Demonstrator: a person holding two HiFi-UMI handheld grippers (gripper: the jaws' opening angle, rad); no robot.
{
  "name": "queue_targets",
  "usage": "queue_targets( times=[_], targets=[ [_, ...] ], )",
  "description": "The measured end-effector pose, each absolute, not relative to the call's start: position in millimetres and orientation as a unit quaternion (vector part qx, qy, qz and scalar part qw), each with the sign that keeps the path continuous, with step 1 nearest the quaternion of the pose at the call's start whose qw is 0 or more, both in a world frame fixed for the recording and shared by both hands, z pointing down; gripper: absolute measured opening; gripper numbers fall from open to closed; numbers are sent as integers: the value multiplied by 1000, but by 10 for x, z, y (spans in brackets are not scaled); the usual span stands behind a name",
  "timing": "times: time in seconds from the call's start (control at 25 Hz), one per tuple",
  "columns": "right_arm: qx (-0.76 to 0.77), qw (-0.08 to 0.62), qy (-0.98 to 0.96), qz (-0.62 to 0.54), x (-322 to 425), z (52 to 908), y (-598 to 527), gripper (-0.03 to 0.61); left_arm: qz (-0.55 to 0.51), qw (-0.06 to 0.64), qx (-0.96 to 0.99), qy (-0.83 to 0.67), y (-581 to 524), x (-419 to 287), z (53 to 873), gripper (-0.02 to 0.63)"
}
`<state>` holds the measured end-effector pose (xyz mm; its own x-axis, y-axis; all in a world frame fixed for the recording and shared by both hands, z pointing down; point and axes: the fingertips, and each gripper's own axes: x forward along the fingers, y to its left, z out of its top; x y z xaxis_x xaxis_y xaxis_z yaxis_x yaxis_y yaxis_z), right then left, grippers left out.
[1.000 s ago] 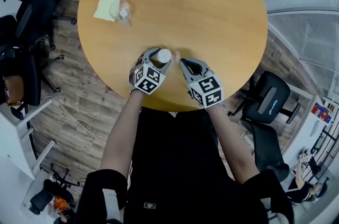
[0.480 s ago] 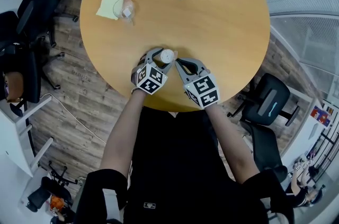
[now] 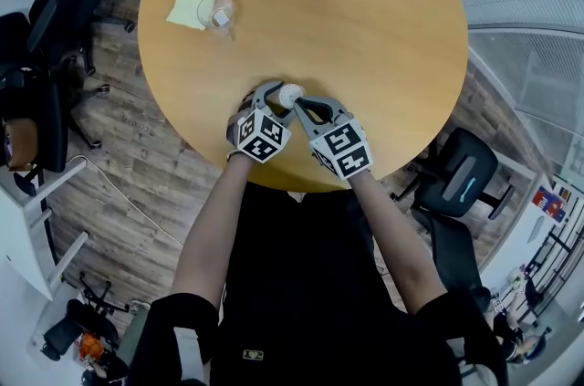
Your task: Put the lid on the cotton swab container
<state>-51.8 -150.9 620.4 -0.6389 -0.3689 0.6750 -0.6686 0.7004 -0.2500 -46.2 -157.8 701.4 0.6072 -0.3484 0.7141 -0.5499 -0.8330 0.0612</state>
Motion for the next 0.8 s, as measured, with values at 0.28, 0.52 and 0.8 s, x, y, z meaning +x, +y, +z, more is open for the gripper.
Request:
queue_targets(
  times=[0.28,0.52,0.8],
  targets=[
    [269,344,-865,246,-633,6298,-1488,6,364,136,886,-253,-1572,-466,7005,261],
    [267,361,-856,255,-662,6348,-1496,5,364,133,886,-255,-1567,-465,7006,261],
    [239,400,-859,214,-672,6350,-1474,5,365,131,885,-256,-1565,-468,7011,261]
  ],
)
